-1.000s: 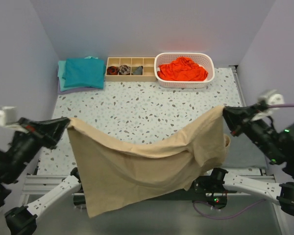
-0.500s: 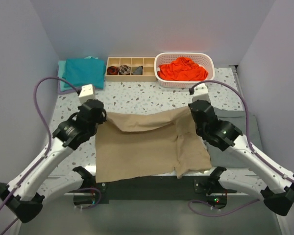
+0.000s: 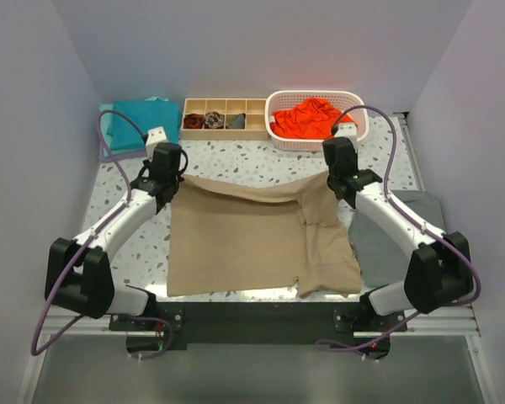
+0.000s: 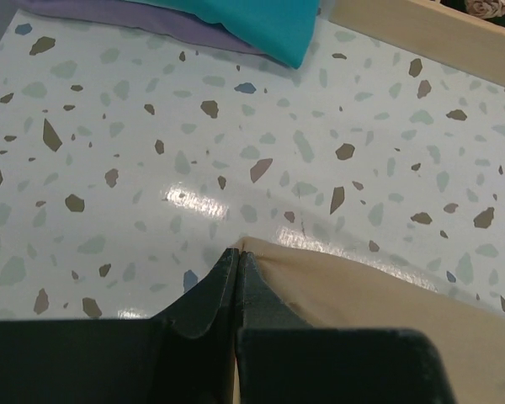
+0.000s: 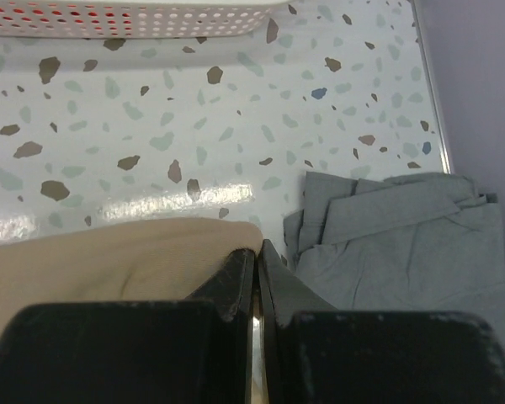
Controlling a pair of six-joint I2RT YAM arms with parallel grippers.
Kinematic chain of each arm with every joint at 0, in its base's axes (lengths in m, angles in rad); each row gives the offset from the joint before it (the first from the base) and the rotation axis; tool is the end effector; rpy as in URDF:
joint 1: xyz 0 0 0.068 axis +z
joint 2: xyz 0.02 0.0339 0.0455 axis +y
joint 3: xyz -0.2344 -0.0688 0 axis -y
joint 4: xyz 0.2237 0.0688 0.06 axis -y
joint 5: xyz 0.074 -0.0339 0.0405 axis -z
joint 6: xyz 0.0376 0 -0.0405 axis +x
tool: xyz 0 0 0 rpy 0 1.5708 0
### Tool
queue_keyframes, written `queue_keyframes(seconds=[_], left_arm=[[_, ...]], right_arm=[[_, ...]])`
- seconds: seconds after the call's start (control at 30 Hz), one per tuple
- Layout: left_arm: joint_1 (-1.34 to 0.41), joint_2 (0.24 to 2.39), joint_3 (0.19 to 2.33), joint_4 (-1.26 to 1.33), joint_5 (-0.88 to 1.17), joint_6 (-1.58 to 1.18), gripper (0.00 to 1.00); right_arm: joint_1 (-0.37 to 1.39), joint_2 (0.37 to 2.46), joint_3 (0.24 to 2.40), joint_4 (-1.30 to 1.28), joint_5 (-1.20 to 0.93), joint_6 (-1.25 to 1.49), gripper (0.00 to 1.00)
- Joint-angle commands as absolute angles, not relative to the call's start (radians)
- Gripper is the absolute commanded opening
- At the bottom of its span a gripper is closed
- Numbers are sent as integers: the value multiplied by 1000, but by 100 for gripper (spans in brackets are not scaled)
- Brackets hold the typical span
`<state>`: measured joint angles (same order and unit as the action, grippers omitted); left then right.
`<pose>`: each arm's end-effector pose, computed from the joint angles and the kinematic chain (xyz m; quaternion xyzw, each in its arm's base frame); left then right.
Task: Fold and stack the t-shirts
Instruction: Flatten the tshirt out
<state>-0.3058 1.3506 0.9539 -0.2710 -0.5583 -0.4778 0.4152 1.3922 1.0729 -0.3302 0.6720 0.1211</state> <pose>0.2744 -0.0657 0.2456 -0.1941 0.8514 0.0690 0.4823 0.2766 0.0963 0.2684 0.0211 0.8580 -0.1736 0.4829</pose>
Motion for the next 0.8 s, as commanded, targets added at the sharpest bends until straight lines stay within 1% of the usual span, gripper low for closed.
queue_keyframes(seconds=[0.0, 0.13, 0.4, 0.5, 0.63, 0.67, 0.7, 0.73, 0.77], left_arm=[[-236, 1472, 1031, -81, -492, -411, 0], [-213, 1583, 1075, -71, -465, -397, 0], [-189, 1733, 1051, 103, -459, -357, 0], [-173, 1790, 1075, 126, -474, -334, 0], [-141, 1824, 1091, 167, -462, -276, 0], [-126, 1830, 1094, 175, -428, -249, 0], [-120, 1845, 1109, 166, -426, -245, 0], [-115, 1853, 1115, 157, -428, -245, 7], [-109, 1858, 1118, 146, -407, -241, 18]], right_arm=[[322, 1489, 1179, -230, 568, 169, 0], [261, 1661, 1287, -239, 457, 161, 0], [181, 1853, 1416, -218, 341, 166, 0], [170, 1934, 1482, -227, 316, 147, 0], [161, 2012, 1603, -265, 337, 115, 0], [158, 2028, 1620, -271, 336, 114, 4], [156, 2051, 1638, -282, 336, 109, 12], [156, 2063, 1670, -288, 336, 100, 36], [156, 2071, 1686, -301, 340, 94, 52]])
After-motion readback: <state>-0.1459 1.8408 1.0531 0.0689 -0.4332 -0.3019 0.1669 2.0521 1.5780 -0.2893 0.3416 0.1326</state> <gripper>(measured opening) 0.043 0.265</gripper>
